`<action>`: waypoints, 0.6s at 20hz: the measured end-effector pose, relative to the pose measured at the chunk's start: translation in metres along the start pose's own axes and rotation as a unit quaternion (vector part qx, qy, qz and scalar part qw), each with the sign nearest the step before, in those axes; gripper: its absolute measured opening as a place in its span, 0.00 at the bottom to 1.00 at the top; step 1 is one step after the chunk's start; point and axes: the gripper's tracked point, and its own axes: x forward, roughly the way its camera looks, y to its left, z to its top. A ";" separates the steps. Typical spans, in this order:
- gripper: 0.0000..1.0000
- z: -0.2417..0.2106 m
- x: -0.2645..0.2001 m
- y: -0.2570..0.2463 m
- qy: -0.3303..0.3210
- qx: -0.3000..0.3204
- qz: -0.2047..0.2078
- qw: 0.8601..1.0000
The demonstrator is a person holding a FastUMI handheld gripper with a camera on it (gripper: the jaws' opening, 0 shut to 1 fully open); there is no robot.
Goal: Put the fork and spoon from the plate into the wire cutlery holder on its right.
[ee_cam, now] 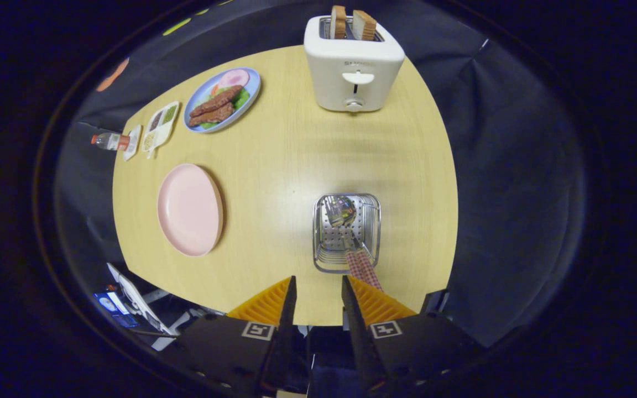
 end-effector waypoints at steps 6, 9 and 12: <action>0.77 -0.014 -0.016 0.044 -0.082 0.025 0.024 0.996; 0.82 -0.012 -0.031 0.062 -0.148 0.020 0.005 0.989; 0.88 -0.010 -0.057 0.090 -0.229 -0.003 -0.013 0.973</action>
